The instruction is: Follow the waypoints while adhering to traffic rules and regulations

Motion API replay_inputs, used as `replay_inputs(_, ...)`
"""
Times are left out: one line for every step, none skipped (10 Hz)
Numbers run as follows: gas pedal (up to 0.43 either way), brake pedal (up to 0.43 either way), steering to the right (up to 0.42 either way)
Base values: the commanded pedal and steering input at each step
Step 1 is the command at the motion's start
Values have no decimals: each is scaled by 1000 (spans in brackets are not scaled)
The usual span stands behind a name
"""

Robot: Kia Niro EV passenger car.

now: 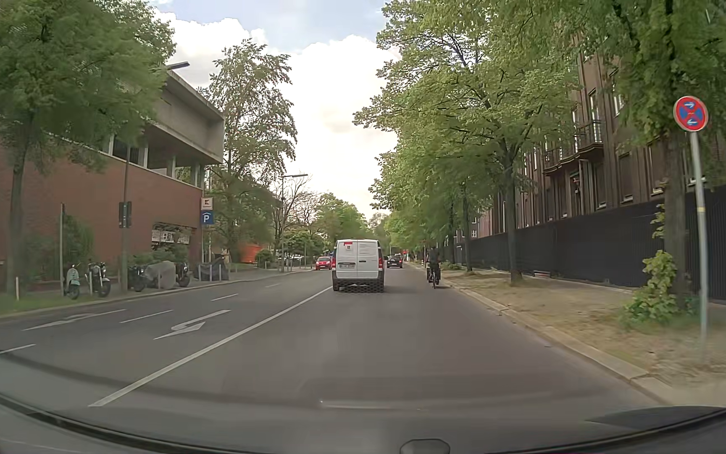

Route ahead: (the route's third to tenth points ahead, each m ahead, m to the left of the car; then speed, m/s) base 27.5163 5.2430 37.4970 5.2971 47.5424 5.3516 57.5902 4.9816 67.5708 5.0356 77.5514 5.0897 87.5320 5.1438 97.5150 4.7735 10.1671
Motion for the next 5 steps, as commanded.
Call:
replay_inputs(0, 24, -1)
replay_inputs(0, 24, -1)
replay_inputs(0, 18, -1)
replay_inputs(0, 18, -1)
replay_inputs(67, 24, -1)
